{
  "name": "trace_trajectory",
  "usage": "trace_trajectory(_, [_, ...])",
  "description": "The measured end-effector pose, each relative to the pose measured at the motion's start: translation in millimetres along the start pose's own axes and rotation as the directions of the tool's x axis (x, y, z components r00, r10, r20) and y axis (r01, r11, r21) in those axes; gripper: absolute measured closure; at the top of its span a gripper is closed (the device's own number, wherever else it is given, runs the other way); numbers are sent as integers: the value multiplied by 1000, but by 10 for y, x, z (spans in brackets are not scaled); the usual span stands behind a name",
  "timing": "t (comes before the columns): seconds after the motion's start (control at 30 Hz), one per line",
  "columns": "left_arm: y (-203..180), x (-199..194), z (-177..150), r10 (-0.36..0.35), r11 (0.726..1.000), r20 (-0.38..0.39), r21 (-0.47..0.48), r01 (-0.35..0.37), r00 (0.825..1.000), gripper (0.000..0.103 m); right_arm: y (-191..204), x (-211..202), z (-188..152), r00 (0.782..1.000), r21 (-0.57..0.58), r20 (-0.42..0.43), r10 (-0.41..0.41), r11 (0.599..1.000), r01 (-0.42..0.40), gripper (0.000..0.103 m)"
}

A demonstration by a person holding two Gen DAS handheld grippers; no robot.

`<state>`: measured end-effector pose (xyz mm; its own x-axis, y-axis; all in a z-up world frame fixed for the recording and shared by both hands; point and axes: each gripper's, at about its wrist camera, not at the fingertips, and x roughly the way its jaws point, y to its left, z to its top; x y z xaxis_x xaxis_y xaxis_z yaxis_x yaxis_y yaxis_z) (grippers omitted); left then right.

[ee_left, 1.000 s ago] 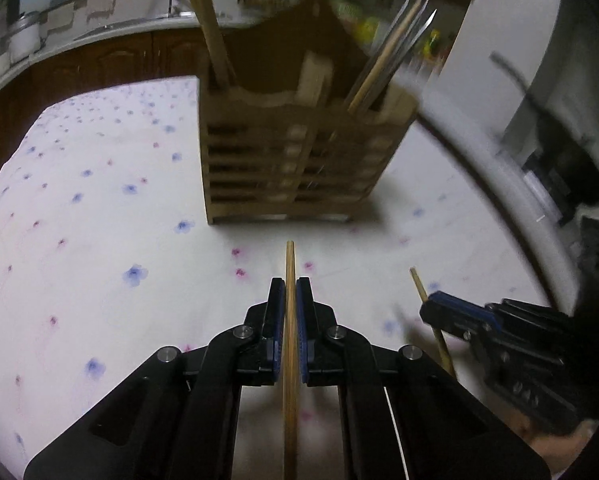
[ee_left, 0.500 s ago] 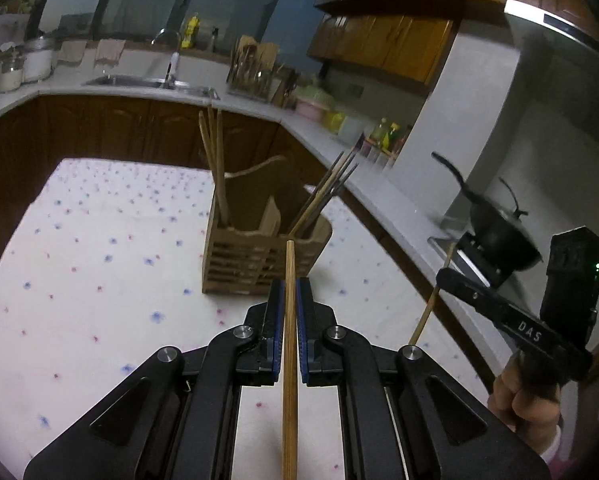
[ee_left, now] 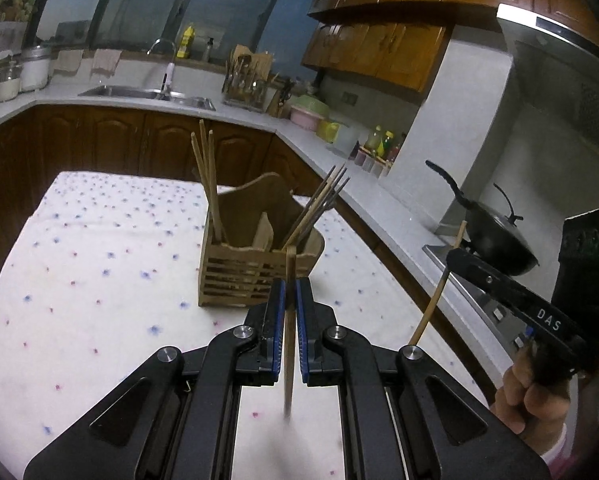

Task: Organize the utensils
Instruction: 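Lift and carry both wooden chopsticks over the wooden holder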

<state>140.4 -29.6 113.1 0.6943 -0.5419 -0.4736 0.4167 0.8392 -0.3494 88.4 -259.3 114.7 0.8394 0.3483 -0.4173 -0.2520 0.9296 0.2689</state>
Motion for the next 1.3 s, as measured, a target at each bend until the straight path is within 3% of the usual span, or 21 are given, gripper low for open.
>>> trace_trajectory(0.37, [-88,-132,362,17,999,109,40,-22,994,98,-53,31,308,996,2,83,-21,1000,21,98])
trace_trajectory(0.63, [-135,-228,853,46,995,225,80,-65,973,98,-126,195,697,985,22,166,-54,998,51,98])
trace_trajectory(0.93, [-20,3,1320,100,990,304,62,-125,947,98,-291,521,1101,959,72,257,-115,992,100,98])
trace_trajectory(1.13, [147,394,1335,150,987,295,18,-162,944,98,-397,773,1154,942,88,299,-153,987,132,98])
trace_trajectory(1.3, [275,711,1044,175,984,240,-11,-178,955,98,-535,1005,834,931,111,326,-166,984,136,98])
